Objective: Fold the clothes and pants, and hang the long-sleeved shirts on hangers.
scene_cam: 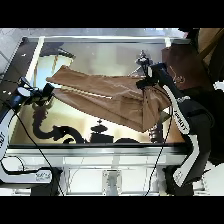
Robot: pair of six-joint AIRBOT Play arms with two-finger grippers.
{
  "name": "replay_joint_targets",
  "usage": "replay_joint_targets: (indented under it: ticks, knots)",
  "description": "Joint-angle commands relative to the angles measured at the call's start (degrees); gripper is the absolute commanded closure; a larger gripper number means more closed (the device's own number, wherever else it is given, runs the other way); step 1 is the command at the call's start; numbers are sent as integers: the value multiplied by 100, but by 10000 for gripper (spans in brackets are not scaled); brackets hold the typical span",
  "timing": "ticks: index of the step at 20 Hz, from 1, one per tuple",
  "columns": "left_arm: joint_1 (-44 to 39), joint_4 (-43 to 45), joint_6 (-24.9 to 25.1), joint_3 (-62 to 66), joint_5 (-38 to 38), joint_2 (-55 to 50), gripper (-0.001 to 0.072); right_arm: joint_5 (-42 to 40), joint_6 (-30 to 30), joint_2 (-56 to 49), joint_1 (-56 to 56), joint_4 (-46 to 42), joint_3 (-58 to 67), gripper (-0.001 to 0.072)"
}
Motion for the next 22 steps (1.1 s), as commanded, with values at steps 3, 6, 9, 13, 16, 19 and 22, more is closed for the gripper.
replay_joint_targets:
  ticks: [3,6,9,13,16,19,22]
  knots:
    - [4,11,0,7,11,4,698,190,334,-140,-212,-28,411,203]
    - [4,11,0,7,7,4,698,756,323,-420,-192,-22,411,202]
    - [4,11,0,7,7,4,698,970,323,-658,-144,380,411,202]
    - [31,35,2,7,20,35,698,938,275,-671,-63,162,442,667]
    - [354,304,4,9,22,411,698,1703,-2,-669,-103,146,1075,679]
    - [1174,756,4,9,-168,1270,698,2103,-131,-367,-42,400,1779,679]
    - [2284,1198,4,9,-608,2273,698,1687,-339,501,181,1429,1622,679]
